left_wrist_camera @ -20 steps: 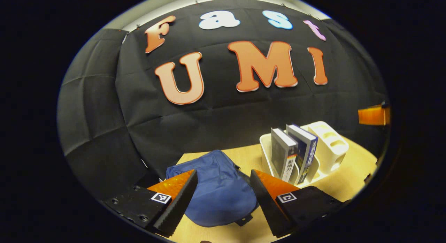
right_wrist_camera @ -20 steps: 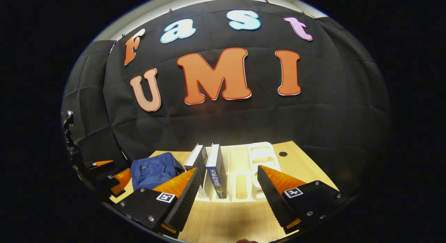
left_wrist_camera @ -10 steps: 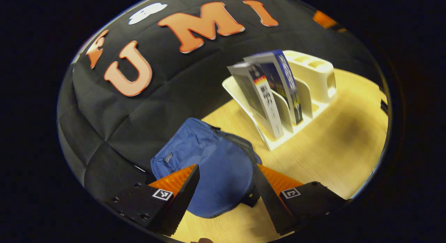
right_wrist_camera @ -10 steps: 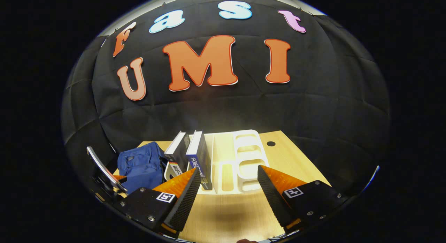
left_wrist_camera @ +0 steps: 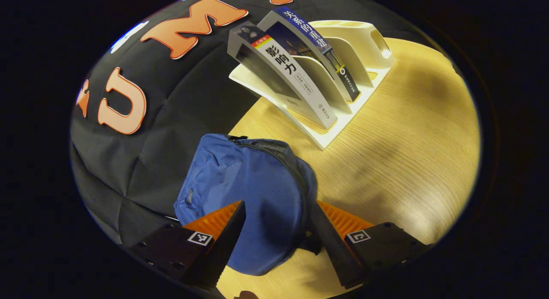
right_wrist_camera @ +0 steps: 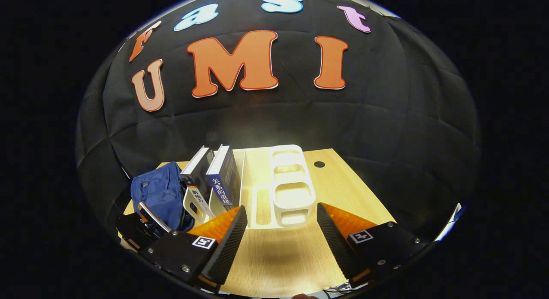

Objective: Open the schoolbag, grab two books from the bookshelf and put them into the schoolbag.

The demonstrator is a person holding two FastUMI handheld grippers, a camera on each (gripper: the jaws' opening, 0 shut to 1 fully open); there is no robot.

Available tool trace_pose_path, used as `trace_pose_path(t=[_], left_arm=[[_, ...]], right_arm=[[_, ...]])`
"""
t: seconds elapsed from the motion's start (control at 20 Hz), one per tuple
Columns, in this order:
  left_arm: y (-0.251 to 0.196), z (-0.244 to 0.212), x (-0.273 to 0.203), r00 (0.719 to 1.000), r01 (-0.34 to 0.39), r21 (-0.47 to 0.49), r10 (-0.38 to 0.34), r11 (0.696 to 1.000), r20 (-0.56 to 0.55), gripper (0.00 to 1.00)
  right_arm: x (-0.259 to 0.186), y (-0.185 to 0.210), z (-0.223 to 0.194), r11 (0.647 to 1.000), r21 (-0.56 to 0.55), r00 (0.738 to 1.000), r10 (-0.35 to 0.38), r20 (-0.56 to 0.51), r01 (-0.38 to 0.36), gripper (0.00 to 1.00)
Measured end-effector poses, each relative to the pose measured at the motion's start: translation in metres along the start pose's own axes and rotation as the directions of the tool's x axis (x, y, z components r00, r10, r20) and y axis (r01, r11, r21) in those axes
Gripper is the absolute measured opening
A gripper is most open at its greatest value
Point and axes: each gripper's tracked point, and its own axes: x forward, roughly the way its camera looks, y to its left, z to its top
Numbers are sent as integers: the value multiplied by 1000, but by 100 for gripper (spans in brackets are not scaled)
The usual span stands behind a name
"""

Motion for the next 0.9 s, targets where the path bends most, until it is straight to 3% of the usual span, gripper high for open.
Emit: trace_pose_path(t=[0.35, 0.6, 0.75, 0.9], left_arm=[[2, -20, 6, 998, -8, -6, 7, 1000, -59, 97], [34, -35, -14, 997, -47, -11, 47, 999, -62, 97], [41, -36, -16, 997, -37, -45, 34, 998, -67, 100], [42, -29, -20, 998, -37, -49, 34, 998, -60, 53]], right_arm=[[7, 6, -3, 1000, -7, 1000, 19, -20, -19, 97], [14, 15, -2, 999, 7, 999, 49, -22, -49, 97], [15, 18, 0, 998, 12, 998, 65, -19, -64, 97], [14, 19, -1, 998, 10, 997, 70, -19, -69, 97]])
